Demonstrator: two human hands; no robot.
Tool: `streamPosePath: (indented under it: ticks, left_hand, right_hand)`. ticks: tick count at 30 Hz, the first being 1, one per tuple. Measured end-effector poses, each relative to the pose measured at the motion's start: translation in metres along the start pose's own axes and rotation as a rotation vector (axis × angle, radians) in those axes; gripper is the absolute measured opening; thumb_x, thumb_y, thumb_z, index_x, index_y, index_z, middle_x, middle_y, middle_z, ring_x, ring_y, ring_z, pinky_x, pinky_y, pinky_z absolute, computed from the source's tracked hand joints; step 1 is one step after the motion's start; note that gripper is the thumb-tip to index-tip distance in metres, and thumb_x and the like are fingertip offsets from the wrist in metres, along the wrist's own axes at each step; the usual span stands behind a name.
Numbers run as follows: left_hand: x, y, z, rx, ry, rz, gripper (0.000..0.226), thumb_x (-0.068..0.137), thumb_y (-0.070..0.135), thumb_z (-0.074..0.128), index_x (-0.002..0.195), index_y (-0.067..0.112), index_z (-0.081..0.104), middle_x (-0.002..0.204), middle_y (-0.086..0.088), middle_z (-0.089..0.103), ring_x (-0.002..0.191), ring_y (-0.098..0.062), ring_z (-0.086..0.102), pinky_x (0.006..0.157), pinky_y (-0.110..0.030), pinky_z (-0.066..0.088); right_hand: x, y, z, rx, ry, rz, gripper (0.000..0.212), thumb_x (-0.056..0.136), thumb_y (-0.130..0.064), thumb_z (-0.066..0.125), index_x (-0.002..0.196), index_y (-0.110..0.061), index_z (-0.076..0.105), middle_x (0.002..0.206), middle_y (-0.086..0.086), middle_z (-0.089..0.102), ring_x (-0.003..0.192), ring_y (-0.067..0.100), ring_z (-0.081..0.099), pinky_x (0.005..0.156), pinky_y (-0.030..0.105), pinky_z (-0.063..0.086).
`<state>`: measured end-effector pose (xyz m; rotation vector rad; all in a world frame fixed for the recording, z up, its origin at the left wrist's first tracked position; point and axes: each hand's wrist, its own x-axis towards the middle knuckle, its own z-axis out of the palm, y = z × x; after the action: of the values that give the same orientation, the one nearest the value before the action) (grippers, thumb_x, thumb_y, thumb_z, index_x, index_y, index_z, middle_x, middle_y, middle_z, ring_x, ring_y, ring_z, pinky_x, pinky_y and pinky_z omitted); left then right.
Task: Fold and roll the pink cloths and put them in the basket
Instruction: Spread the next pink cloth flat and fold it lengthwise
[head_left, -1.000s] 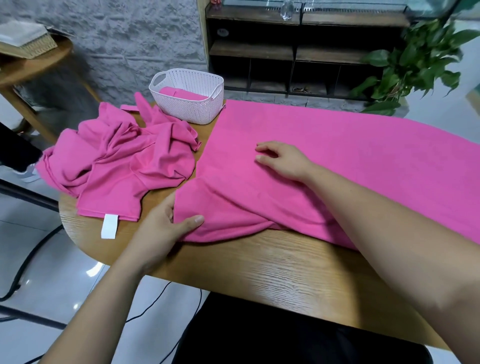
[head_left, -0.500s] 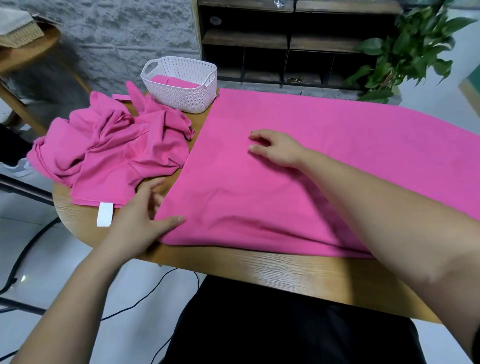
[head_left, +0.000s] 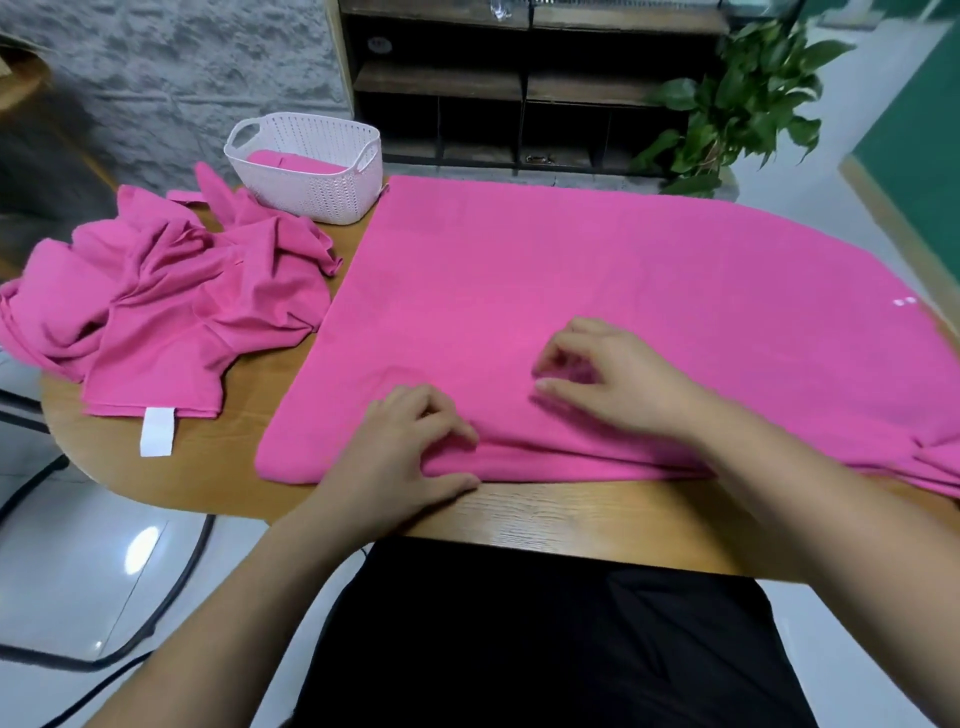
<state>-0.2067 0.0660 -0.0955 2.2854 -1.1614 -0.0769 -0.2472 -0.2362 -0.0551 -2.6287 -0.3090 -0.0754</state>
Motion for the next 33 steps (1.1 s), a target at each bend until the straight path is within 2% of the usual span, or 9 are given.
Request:
streamPosePath:
  ticks: [3, 6, 9, 13, 17, 22, 26, 29, 33]
  left_hand:
    - [0.011, 0.019, 0.015, 0.053, -0.021, 0.078, 0.036, 0.083, 0.059, 0.077, 0.112, 0.036, 0.073, 0.108, 0.014, 0.053, 0.102, -0.012, 0.05, 0.086, -0.044, 0.045]
    - [0.018, 0.027, 0.027, 0.122, -0.065, 0.105, 0.038, 0.091, 0.065, 0.063, 0.111, 0.035, 0.073, 0.105, 0.013, 0.057, 0.101, -0.013, 0.052, 0.084, -0.041, 0.043]
    - [0.024, 0.033, 0.034, 0.138, -0.085, 0.074, 0.04, 0.095, 0.067, 0.053, 0.107, 0.034, 0.072, 0.101, 0.013, 0.062, 0.097, -0.014, 0.056, 0.082, -0.04, 0.043]
    - [0.027, 0.036, 0.042, 0.064, -0.113, 0.023, 0.028, 0.091, 0.057, 0.059, 0.102, 0.032, 0.065, 0.094, 0.013, 0.059, 0.092, -0.015, 0.06, 0.083, -0.042, 0.051]
    - [0.026, 0.035, 0.047, 0.057, -0.118, 0.034, 0.011, 0.093, 0.041, 0.063, 0.092, 0.03, 0.06, 0.088, 0.013, 0.055, 0.088, -0.016, 0.059, 0.08, -0.043, 0.051]
    - [0.023, 0.039, 0.047, 0.029, -0.127, 0.057, 0.012, 0.095, 0.036, 0.063, 0.09, 0.035, 0.052, 0.087, 0.017, 0.05, 0.085, -0.007, 0.048, 0.08, -0.038, 0.044]
    - [0.016, 0.042, 0.042, -0.015, -0.169, 0.064, 0.017, 0.094, 0.036, 0.067, 0.089, 0.038, 0.051, 0.084, 0.018, 0.051, 0.082, -0.001, 0.044, 0.08, -0.029, 0.04]
    - [0.013, 0.045, 0.04, -0.058, -0.196, 0.059, 0.016, 0.092, 0.033, 0.07, 0.087, 0.035, 0.055, 0.083, 0.018, 0.052, 0.08, -0.001, 0.047, 0.078, -0.021, 0.036]
    - [0.012, 0.048, 0.037, -0.108, -0.213, 0.064, 0.015, 0.092, 0.028, 0.074, 0.086, 0.029, 0.06, 0.083, 0.015, 0.054, 0.081, -0.002, 0.051, 0.077, -0.01, 0.034]
  right_hand:
    - [-0.042, 0.0, -0.009, -0.009, -0.035, 0.037, 0.028, 0.089, -0.054, 0.078, 0.098, -0.029, 0.069, 0.093, -0.009, 0.059, 0.092, 0.012, 0.057, 0.088, 0.037, 0.048]
    - [-0.072, 0.007, -0.009, -0.033, -0.064, 0.042, 0.03, 0.087, -0.056, 0.079, 0.097, -0.031, 0.065, 0.093, -0.011, 0.057, 0.091, 0.011, 0.055, 0.086, 0.035, 0.047]
    - [-0.086, 0.016, -0.003, -0.074, -0.049, 0.029, 0.017, 0.094, -0.048, 0.07, 0.095, -0.033, 0.061, 0.094, -0.01, 0.057, 0.092, 0.015, 0.055, 0.087, 0.043, 0.049]
    - [-0.087, 0.02, 0.0, -0.105, -0.008, 0.01, 0.011, 0.103, -0.034, 0.065, 0.094, -0.03, 0.059, 0.091, -0.009, 0.058, 0.088, 0.016, 0.056, 0.084, 0.043, 0.049]
    - [-0.074, 0.03, -0.004, -0.144, 0.108, 0.076, 0.007, 0.102, -0.03, 0.066, 0.098, -0.024, 0.064, 0.09, -0.006, 0.064, 0.089, 0.021, 0.06, 0.084, 0.044, 0.048]
    - [-0.064, 0.028, 0.013, -0.295, 0.18, 0.152, 0.006, 0.098, -0.031, 0.069, 0.098, -0.025, 0.067, 0.092, -0.003, 0.058, 0.092, 0.027, 0.055, 0.081, 0.046, 0.043]
    - [-0.076, 0.011, 0.022, -0.273, 0.254, 0.111, 0.006, 0.096, -0.022, 0.07, 0.1, -0.022, 0.067, 0.096, -0.003, 0.051, 0.092, 0.025, 0.053, 0.079, 0.046, 0.042]
    - [-0.091, -0.003, 0.025, -0.269, 0.226, -0.004, 0.012, 0.101, -0.029, 0.066, 0.099, -0.018, 0.065, 0.092, -0.001, 0.051, 0.088, 0.026, 0.054, 0.078, 0.043, 0.043]
    - [-0.111, -0.009, 0.034, -0.292, 0.076, -0.06, 0.034, 0.103, -0.054, 0.059, 0.109, -0.022, 0.067, 0.101, -0.004, 0.054, 0.094, 0.02, 0.052, 0.082, 0.039, 0.042]
